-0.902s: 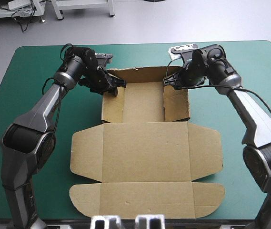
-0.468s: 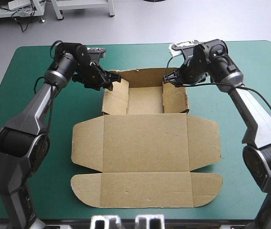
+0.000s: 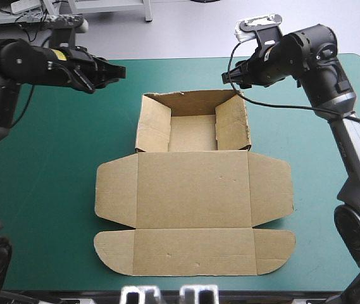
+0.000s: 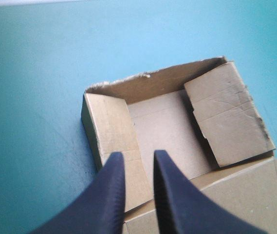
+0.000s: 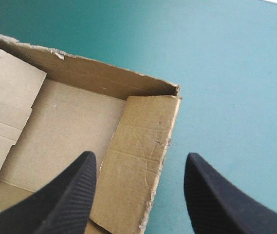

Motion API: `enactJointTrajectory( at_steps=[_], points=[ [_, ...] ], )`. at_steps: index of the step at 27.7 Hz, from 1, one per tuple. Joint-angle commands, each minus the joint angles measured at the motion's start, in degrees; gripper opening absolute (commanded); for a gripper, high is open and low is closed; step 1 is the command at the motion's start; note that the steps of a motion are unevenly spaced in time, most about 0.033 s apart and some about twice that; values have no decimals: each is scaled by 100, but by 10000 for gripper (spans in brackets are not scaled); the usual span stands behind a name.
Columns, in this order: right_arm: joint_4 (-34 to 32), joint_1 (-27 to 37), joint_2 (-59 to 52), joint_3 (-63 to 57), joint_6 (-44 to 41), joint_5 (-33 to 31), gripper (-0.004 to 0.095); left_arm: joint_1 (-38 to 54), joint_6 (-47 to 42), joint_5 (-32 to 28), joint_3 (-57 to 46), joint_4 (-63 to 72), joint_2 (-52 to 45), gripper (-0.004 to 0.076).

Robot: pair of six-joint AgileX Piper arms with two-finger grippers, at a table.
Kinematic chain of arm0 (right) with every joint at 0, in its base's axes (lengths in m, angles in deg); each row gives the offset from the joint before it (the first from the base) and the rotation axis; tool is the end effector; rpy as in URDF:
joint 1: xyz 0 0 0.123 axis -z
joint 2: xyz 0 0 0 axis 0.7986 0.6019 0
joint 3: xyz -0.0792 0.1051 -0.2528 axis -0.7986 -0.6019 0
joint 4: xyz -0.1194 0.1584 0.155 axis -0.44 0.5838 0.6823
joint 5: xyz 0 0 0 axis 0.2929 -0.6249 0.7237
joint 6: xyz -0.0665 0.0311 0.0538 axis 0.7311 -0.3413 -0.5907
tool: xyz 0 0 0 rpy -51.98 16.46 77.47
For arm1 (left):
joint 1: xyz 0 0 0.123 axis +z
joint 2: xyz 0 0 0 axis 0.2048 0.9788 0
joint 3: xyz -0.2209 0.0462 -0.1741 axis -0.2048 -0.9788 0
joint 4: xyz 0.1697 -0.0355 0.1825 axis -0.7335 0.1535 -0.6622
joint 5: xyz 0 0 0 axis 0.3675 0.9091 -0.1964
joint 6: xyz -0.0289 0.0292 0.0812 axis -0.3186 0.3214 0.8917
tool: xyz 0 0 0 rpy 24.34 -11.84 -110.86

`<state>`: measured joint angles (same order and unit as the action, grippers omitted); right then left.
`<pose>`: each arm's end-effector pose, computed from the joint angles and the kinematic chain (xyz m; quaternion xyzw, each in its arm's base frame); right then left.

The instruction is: Fold the box

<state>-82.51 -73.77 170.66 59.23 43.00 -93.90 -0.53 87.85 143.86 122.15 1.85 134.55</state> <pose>0.3453 0.1299 0.4564 -0.1364 0.9167 0.0741 0.3683 0.2952 -0.0906 0.4885 0.1042 0.9000 -0.1923 0.3771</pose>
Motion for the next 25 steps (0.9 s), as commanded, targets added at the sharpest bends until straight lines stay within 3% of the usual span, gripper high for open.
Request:
enactJointTrajectory(
  at_steps=[1, 5, 11, 14, 20, 23, 25],
  points=[
    [-112, 0, -304, 110, -56, -55, 507, -15, 518, 241, 75, 136, -798, -10],
    [-184, 10, -135, -276, -95, -55, 508, -15, 588, 241, -471, -179, -1432, -10],
    [-186, 167, 370, -683, -219, -55, 505, -15, 875, 216, -2215, -353, -2351, -10],
    [282, 310, 725, -683, -219, -55, 505, -15, 1039, -249, -3563, -380, -3029, -10],
    [363, 340, 1161, -683, -219, -55, 489, -15, 1039, -688, -4764, -554, -3853, -10],
    [539, 340, 1269, -683, -219, -55, 401, -15, 1039, -636, -5071, -679, -4139, -10],
    [575, 340, 1342, -683, -167, -55, 180, -15, 1039, -613, -5183, -771, -4272, -10]
  ],
)
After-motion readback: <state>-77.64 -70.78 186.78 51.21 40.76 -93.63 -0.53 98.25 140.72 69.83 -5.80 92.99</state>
